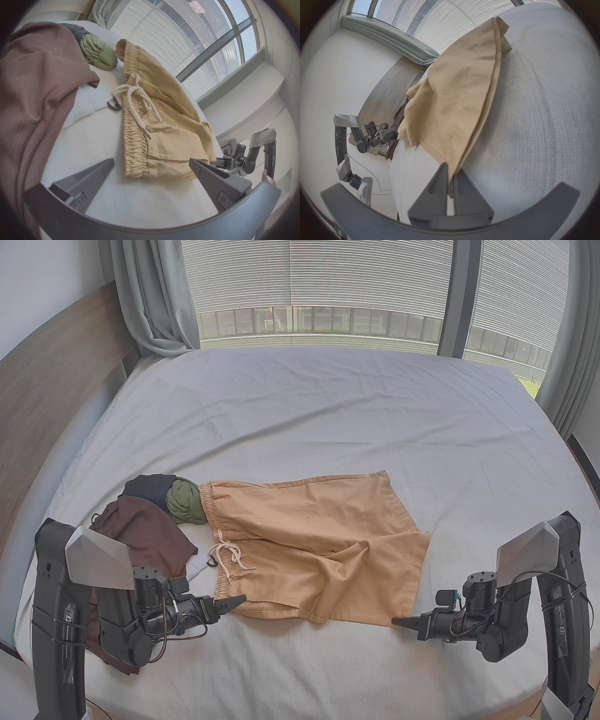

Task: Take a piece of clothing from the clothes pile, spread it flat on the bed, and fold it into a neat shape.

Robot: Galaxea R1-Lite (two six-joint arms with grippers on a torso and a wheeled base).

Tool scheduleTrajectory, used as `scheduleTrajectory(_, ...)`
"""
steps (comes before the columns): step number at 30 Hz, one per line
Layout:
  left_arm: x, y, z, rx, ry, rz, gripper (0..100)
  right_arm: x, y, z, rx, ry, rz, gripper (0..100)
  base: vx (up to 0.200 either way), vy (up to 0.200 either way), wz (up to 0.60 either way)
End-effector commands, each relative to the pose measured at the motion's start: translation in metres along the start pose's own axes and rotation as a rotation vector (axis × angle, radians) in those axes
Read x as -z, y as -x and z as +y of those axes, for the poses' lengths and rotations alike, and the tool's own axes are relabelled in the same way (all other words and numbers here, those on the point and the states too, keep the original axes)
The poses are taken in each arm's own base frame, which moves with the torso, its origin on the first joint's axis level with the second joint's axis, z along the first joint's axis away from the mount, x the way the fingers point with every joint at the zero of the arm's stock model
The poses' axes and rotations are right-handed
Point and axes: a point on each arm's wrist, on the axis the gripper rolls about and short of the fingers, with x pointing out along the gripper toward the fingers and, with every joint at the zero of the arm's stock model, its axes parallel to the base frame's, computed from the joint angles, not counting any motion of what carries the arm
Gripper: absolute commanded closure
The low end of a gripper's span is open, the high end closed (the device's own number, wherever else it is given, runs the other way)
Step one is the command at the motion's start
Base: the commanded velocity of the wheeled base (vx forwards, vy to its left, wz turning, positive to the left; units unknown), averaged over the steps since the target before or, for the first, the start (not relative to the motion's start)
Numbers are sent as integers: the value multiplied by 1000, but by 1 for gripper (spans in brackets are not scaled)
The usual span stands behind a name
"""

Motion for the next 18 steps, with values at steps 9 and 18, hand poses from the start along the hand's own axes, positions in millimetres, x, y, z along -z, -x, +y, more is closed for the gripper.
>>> scheduleTrajectory(9,2,-2,0,-14,2,0,100,1,2,0,5,2,4,100,0,0,0)
scheduleTrajectory(18,-7,21,5,-55,22,-23,100,-1,27,0,49,-8,-12,100,0,0,0)
